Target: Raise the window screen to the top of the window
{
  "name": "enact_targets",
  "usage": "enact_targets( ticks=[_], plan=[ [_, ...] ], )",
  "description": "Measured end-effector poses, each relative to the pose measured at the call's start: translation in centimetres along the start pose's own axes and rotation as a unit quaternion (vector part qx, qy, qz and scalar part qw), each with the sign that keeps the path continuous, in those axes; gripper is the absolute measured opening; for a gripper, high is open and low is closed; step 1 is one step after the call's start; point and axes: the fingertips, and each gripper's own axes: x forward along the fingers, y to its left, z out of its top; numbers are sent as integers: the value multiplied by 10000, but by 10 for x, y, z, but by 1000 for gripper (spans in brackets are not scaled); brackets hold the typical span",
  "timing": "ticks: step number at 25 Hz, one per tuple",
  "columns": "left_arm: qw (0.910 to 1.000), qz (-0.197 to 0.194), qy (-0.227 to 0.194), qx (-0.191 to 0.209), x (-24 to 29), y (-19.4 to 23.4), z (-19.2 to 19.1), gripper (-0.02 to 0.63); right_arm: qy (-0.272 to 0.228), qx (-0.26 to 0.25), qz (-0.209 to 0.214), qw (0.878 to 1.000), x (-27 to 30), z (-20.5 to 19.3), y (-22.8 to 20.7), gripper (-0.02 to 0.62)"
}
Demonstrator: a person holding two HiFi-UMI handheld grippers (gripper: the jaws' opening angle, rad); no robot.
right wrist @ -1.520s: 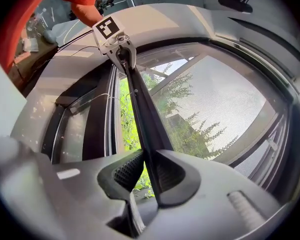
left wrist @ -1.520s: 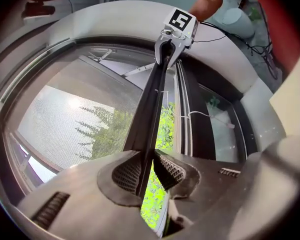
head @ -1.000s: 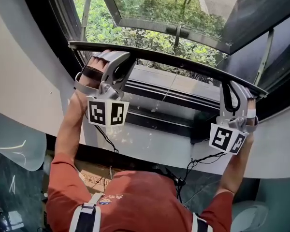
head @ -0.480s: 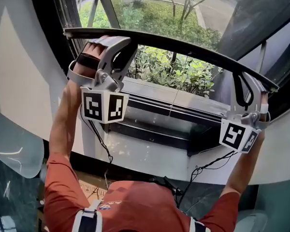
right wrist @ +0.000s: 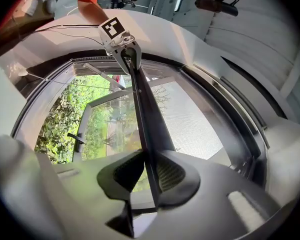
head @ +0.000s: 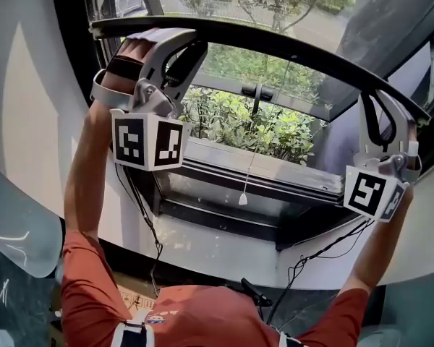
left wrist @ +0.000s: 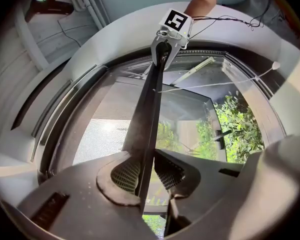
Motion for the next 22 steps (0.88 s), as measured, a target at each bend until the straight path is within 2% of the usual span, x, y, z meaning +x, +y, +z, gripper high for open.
enact_targets(
  ticks=[13,22],
  plan=[
    [9987,471,-148,139,30,89,5,95,-70,-258,-350,9990,33,19,-89,84],
    [9967,742,-162,297,48,131,9,95,-101,-448,-583,9972,50,25,-131,84]
  ],
)
